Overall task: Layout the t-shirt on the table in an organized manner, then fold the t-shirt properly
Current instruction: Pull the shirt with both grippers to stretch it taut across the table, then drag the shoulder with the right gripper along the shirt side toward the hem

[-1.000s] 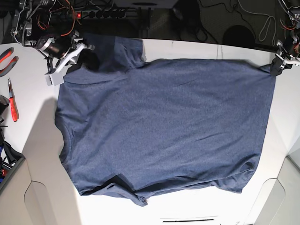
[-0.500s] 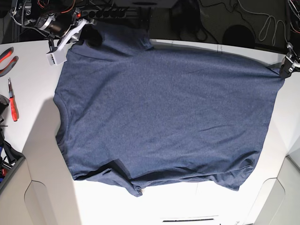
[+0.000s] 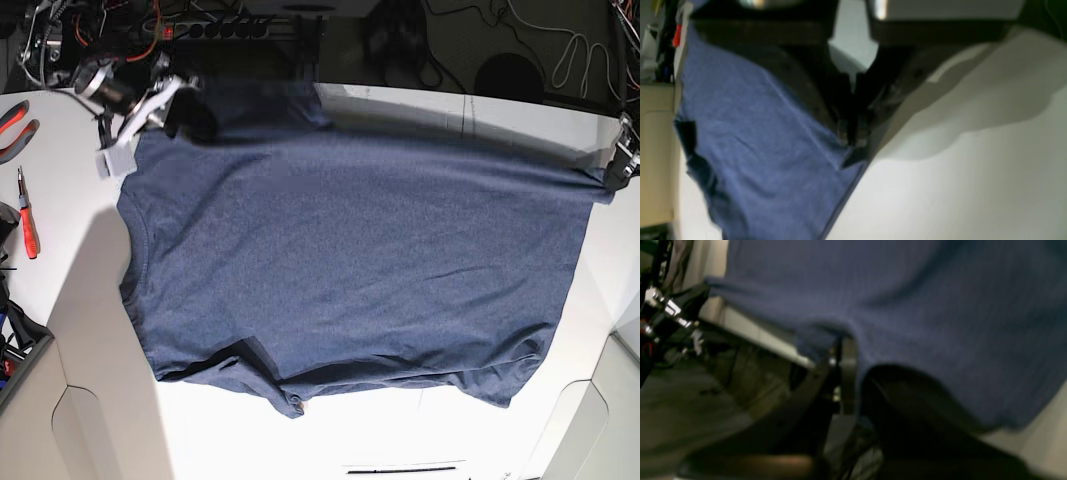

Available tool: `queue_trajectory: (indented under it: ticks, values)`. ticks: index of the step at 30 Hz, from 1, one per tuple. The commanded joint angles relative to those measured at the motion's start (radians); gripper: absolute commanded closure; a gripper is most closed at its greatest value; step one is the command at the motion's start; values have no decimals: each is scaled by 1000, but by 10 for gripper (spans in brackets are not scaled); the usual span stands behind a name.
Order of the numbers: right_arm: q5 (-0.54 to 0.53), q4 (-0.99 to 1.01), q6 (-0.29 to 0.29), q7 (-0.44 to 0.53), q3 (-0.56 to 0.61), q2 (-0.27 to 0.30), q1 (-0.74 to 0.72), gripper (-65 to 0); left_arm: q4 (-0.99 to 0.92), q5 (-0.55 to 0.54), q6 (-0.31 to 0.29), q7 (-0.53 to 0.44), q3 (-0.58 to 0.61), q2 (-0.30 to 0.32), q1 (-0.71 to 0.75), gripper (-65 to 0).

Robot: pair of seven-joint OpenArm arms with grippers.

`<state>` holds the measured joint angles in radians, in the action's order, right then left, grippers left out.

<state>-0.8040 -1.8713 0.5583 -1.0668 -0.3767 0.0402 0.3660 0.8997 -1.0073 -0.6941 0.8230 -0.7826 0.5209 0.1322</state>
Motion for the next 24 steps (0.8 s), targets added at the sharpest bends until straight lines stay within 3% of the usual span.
queue_trajectory:
  ticks: [1,9,14,24]
  values:
    - [-3,-18,7,24,-2,1,-21,0,12,-14,-4,-13,3,27,-16,0]
    - [183,-13,6,93,33,-5,-180,0,12,8,-4,-45,147,27,-83,0]
    - [271,31,2,133,82,-5,-249,0,11,102,-4,-99,195,27,-133,0]
    - [312,325,2,180,191,-4,-421,0,11,175,-4,-127,195,27,-177,0]
